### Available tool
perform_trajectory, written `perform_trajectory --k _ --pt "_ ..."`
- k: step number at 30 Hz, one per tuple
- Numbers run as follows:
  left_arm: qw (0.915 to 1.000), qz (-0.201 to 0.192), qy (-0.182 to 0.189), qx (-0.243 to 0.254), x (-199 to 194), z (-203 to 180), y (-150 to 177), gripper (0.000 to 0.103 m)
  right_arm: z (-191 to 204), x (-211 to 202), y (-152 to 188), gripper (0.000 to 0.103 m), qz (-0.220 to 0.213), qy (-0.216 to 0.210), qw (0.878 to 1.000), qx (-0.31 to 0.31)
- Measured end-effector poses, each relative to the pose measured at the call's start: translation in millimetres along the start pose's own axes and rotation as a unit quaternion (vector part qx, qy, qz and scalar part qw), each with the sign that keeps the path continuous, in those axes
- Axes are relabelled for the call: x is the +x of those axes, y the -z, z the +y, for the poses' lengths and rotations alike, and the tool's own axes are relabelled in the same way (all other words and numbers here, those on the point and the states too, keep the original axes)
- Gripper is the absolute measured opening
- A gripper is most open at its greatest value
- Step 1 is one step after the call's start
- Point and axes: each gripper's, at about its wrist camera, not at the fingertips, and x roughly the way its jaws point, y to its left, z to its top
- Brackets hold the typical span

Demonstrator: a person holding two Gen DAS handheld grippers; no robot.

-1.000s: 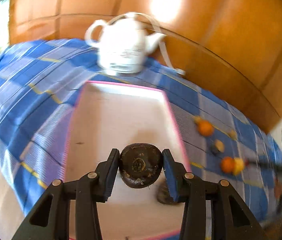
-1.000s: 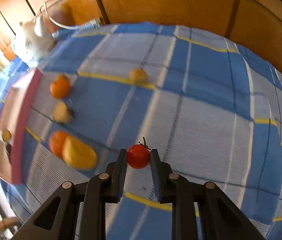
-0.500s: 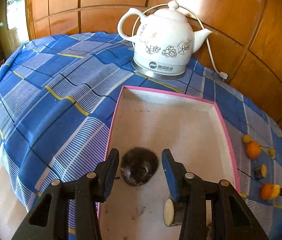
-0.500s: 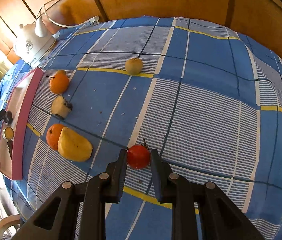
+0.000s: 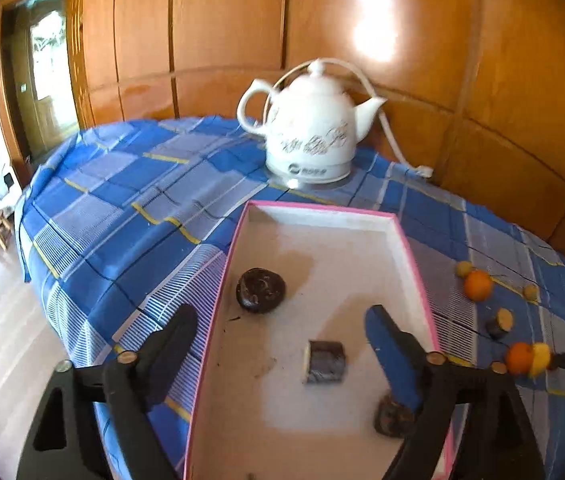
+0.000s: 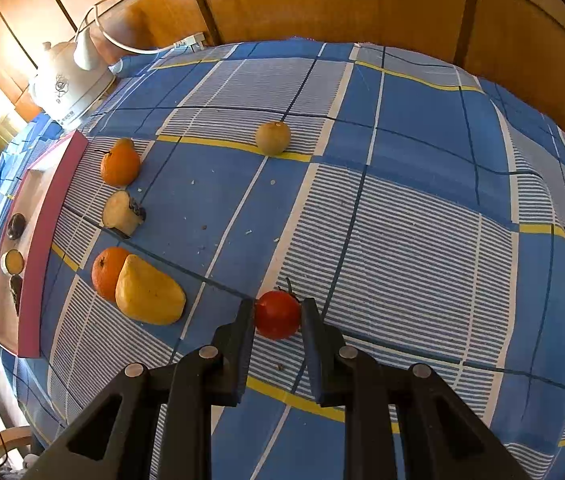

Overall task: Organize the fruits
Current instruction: 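Carry the red cherry tomato into the tray and open the right tool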

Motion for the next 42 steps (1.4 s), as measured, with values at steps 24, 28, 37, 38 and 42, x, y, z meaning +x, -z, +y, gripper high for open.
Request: perform_trajectory --k 24,28,37,38,42 --pt "0.9986 -0.049 0.007 0.018 -63 -17 33 0.103 15 -16 0 0.023 -0.035 -0.011 0.999 -0.011" --pt "0.9985 -0.053 -0.001 0.012 -65 -12 33 0.103 31 -30 -2 0.023 -0.049 -0.038 0.998 -0.014" --pt "0.9984 -0.056 -0.011 -0.001 -66 -3 32 0.103 124 -38 -15 0.023 -0.055 -0.129 0.987 -0.078" --pt "0.9984 -0.055 -0.012 -0.001 -66 -2 32 0.103 140 -36 -17 0.023 -0.052 -0.142 0.985 -0.087" --pt "0.9986 -0.050 -0.015 -0.003 -63 2 34 0.103 190 -27 -22 0.023 -0.040 -0.178 0.977 -0.113"
